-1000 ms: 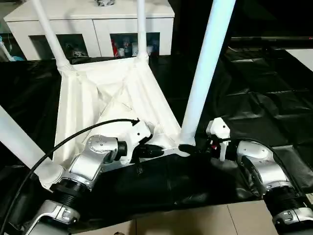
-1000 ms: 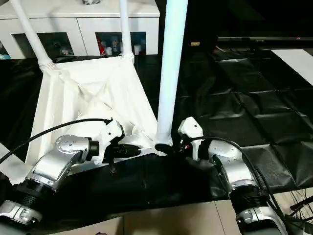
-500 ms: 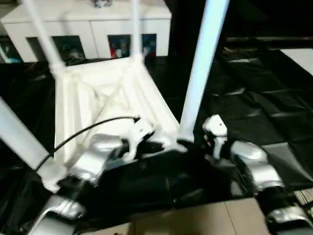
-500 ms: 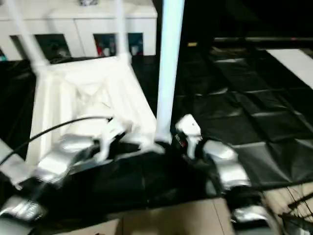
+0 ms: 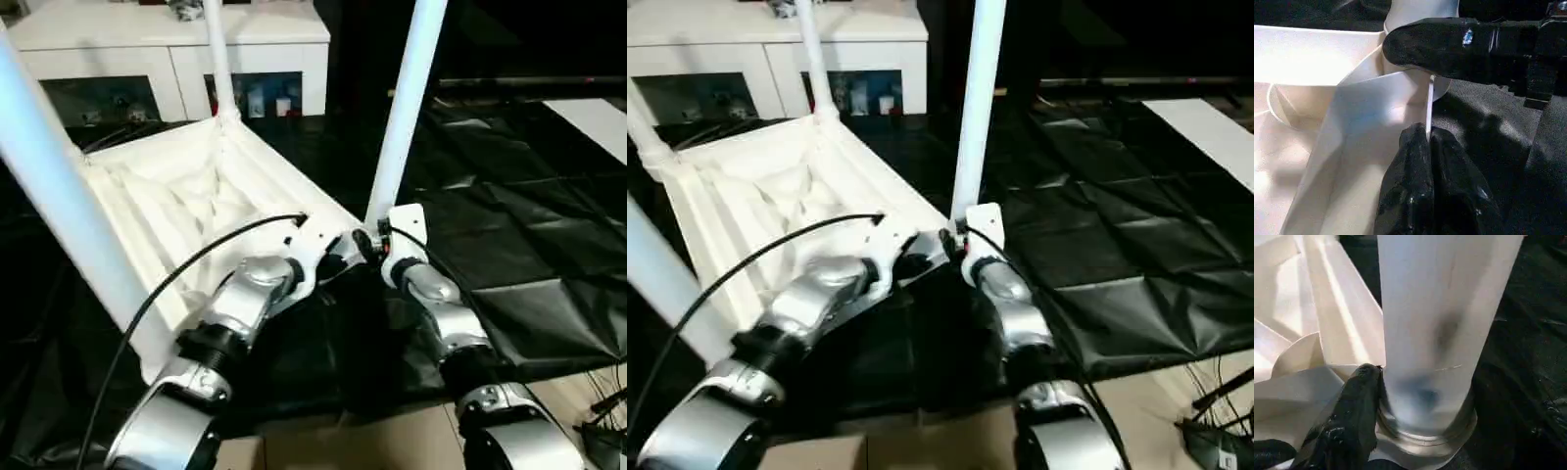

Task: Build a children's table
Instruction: Rotate leg to tighten

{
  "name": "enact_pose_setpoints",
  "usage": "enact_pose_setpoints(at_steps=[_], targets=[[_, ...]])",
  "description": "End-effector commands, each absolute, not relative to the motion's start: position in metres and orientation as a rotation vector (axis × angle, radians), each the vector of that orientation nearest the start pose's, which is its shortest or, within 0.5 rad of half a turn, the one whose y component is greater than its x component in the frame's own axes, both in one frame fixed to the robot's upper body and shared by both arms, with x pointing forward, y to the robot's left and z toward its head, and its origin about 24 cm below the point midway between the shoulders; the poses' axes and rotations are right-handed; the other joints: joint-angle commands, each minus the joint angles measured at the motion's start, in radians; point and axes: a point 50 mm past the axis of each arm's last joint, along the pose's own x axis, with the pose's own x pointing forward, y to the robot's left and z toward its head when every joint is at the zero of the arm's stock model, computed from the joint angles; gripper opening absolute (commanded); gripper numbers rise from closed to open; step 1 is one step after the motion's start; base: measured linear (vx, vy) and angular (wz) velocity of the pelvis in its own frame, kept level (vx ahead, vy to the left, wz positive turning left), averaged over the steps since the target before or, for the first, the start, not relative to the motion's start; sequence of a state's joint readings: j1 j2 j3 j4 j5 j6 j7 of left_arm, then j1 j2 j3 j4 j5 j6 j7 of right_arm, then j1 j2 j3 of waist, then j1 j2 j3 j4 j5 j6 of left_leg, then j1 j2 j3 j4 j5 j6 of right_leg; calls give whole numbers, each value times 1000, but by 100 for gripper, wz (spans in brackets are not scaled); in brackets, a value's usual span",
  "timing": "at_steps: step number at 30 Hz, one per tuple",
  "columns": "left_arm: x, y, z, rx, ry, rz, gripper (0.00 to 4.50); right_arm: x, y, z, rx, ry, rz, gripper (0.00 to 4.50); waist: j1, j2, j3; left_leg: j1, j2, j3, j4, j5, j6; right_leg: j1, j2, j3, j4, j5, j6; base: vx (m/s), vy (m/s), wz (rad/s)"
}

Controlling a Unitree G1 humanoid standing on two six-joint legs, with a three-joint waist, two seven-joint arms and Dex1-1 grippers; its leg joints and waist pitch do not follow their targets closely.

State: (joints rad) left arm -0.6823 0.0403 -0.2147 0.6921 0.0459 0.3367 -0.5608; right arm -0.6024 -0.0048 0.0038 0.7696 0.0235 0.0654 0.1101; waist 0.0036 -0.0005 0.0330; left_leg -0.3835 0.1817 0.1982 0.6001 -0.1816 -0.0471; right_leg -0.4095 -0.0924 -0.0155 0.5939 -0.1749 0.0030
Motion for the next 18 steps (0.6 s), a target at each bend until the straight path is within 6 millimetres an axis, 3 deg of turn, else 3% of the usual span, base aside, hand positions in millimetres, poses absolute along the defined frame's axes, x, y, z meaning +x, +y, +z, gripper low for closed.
enact_pose_setpoints(at_steps=[1,2,3,9,13,18], targets=[[341,56,35,247,489,-772,0,341,-77,21,-2,319,344,249,5,1,-54,18,32,-20,-85,-298,23,33,-32,14,-73,-210,-183,0,0,0],[341,57,35,250,491,-770,0,341,-78,21,19,312,343,249,5,-1,-54,18,32,-19,-85,-301,26,33,-31,14,-73,-201,-187,0,0,0],[341,59,34,253,496,-769,0,341,-79,23,46,302,339,305,5,-3,-54,18,32,-19,-85,-307,28,34,-32,14,-73,-207,-189,0,0,0],[339,69,29,259,522,-788,0,345,-95,33,-15,223,354,361,2,-2,-50,17,33,-23,-91,-363,10,30,-33,12,-82,-300,-168,0,0,0],[339,76,30,273,504,-805,0,345,-106,38,-171,167,432,374,0,-3,-51,11,33,-23,-90,-351,9,33,-33,12,-81,-281,-168,0,0,0],[337,89,36,289,456,-879,0,341,-133,47,-234,120,582,374,7,-8,-53,10,35,-19,-84,-312,51,36,-34,14,-77,-233,-185,0,0,0]])
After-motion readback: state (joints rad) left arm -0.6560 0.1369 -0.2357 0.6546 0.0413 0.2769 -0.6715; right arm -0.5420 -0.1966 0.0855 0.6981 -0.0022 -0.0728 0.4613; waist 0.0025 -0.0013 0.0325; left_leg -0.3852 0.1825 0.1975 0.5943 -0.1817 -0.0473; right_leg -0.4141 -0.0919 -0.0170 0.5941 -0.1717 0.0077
